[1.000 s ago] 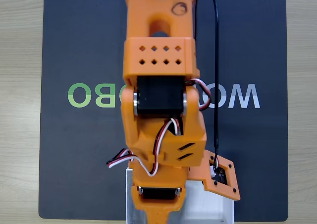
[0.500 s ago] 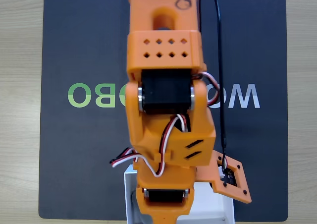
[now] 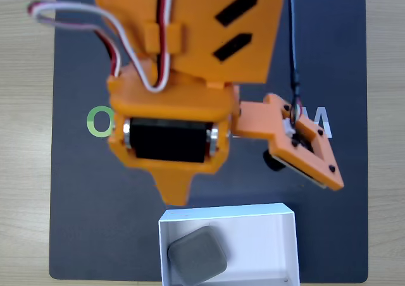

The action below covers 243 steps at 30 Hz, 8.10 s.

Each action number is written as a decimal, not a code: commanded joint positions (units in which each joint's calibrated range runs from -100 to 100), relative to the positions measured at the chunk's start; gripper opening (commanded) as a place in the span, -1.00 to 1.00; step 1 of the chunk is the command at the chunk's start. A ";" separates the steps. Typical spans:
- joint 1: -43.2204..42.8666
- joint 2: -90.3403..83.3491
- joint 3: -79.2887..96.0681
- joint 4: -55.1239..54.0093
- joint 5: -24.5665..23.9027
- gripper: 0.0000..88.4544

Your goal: Grab the usb to bin

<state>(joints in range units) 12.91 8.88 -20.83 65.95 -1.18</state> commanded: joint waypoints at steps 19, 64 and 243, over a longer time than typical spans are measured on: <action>-0.54 -70.05 86.32 -0.43 0.23 -0.91; 0.22 -108.12 112.61 7.69 3.07 -0.93; 0.22 -108.12 112.61 7.69 3.07 -0.93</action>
<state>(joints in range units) 12.91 -99.07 91.87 73.28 1.86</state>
